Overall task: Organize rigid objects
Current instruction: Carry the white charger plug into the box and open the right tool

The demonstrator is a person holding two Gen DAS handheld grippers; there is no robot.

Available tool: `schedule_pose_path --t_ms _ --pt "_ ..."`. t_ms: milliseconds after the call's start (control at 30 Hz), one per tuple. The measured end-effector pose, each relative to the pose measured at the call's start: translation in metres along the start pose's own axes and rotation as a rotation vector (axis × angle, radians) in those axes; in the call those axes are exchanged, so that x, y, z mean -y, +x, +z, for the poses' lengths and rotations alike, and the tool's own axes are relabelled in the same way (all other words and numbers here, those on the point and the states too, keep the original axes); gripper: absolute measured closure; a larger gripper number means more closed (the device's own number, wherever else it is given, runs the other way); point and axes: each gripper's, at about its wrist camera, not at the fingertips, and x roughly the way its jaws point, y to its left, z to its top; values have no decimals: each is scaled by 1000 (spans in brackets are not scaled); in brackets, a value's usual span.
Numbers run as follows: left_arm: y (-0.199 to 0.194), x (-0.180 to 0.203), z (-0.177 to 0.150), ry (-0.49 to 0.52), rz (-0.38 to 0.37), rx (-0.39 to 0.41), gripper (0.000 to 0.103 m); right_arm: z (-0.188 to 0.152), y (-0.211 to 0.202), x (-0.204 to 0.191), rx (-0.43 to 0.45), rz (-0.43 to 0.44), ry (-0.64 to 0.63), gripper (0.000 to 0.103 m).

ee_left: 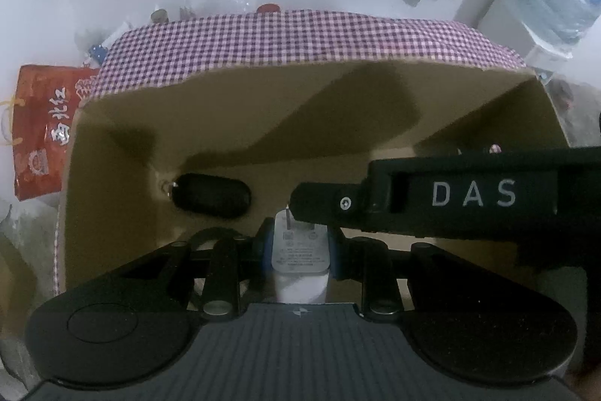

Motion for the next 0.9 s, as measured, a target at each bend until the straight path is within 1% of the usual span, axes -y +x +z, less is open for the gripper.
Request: schedule_pose_path --t_ms 200,233,300,433,467,500,600,633,700,833,900 --pt "4 5 7 -7 -22 58 76 7 -5 6 43 21 3 61" --pt "5 5 8 -7 -32 60 74 7 -5 7 47 20 5 61" --pt "6 7 9 -11 -53 67 74 8 -4 11 49 16 8 62" --pt "3 10 8 -10 -50 67 74 8 -9 16 50 14 19 61" --pt "2 10 8 -14 -50 65 72 6 -12 16 55 16 20 61" --pt "-1 10 7 -15 -51 65 67 4 -16 15 60 19 18 62" --pt "-13 12 4 -21 -52 75 59 -1 -32 10 82 25 7 62" --pt "-19 11 3 -22 -55 81 58 -3 -38 8 91 27 4 62" --pt "-34 10 0 -28 -59 91 50 -9 -54 4 111 36 1 62" --pt "-80 5 -10 -26 -91 139 41 -29 -99 -7 165 79 -24 62" --pt "-107 2 -20 -11 -110 166 33 -46 -128 -12 203 106 -46 61"
